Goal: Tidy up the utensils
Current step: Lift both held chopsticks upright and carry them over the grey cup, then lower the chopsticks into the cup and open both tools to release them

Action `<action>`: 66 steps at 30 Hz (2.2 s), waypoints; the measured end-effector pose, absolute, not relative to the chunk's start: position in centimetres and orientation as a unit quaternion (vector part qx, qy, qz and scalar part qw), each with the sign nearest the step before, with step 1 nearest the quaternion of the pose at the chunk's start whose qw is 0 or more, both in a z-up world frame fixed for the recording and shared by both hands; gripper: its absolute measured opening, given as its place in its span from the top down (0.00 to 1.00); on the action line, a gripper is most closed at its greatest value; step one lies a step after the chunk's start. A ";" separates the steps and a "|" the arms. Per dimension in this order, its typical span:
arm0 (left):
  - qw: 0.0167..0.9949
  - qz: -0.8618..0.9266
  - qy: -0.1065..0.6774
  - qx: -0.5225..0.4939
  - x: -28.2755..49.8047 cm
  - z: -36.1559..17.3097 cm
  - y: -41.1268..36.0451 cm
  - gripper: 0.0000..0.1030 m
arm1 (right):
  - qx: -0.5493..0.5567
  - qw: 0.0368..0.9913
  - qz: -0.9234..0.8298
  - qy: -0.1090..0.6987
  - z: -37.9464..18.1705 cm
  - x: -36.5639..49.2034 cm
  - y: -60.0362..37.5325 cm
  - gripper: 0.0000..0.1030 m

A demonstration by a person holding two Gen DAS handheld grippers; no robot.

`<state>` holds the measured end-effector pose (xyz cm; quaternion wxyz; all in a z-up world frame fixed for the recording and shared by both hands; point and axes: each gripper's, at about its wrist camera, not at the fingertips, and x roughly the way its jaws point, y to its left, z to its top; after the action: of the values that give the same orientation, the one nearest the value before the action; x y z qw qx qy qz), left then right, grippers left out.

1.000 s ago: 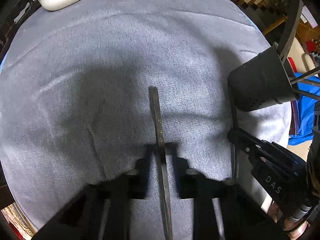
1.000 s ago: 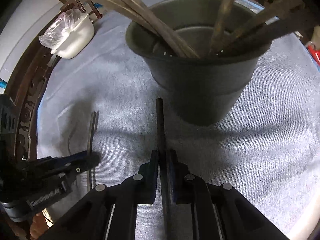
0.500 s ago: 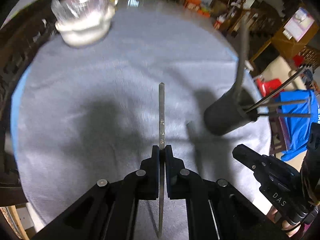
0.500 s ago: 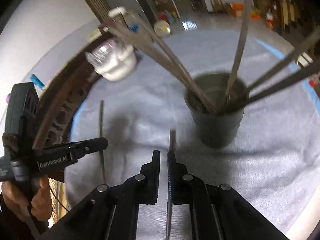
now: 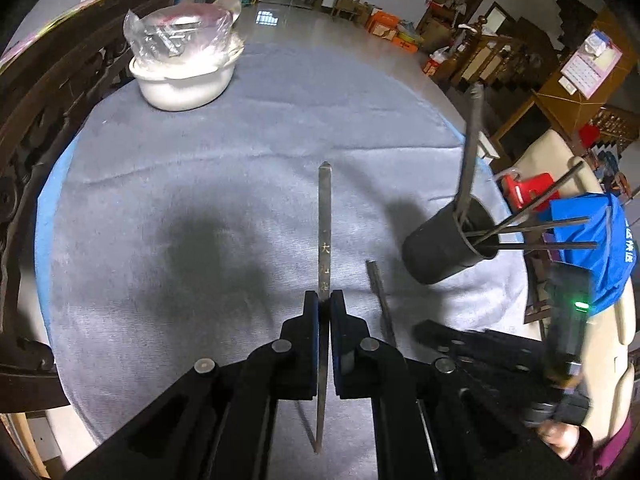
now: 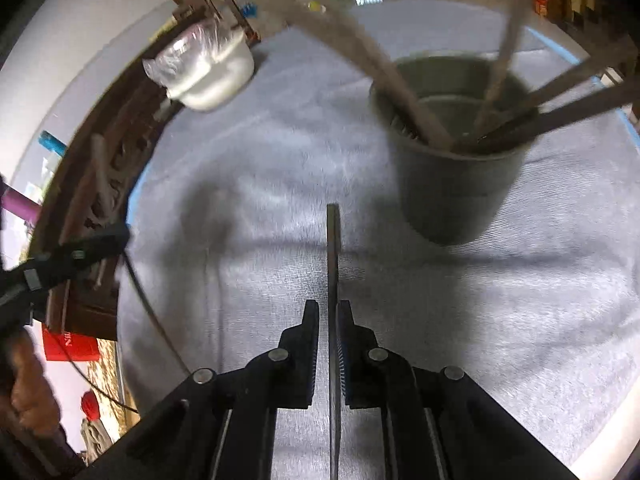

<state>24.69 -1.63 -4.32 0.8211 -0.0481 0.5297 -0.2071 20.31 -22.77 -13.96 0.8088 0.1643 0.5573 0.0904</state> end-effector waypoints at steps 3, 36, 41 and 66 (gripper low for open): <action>0.822 -0.214 0.525 -0.049 24.2 -3.9 -1.5 0.95 | 0.162 0.801 0.083 0.570 -14.7 21.1 -22.4 0.88; 0.841 -0.239 0.484 -0.040 21.2 0.1 -0.9 0.95 | 0.147 0.847 0.113 0.498 -9.3 19.6 -22.6 0.93; 0.853 -0.241 0.461 -0.035 20.5 2.2 -1.6 0.95 | 0.177 0.885 0.125 0.412 -4.6 17.0 -25.0 0.93; 0.881 -0.297 0.368 0.004 22.3 11.4 -11.0 0.95 | 0.115 0.989 -0.088 -0.029 6.2 14.9 -28.3 0.93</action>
<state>22.28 -11.03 11.38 0.8811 0.0038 0.3676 -0.2974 14.88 -28.31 6.20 0.9890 0.1150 -0.0291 -0.0881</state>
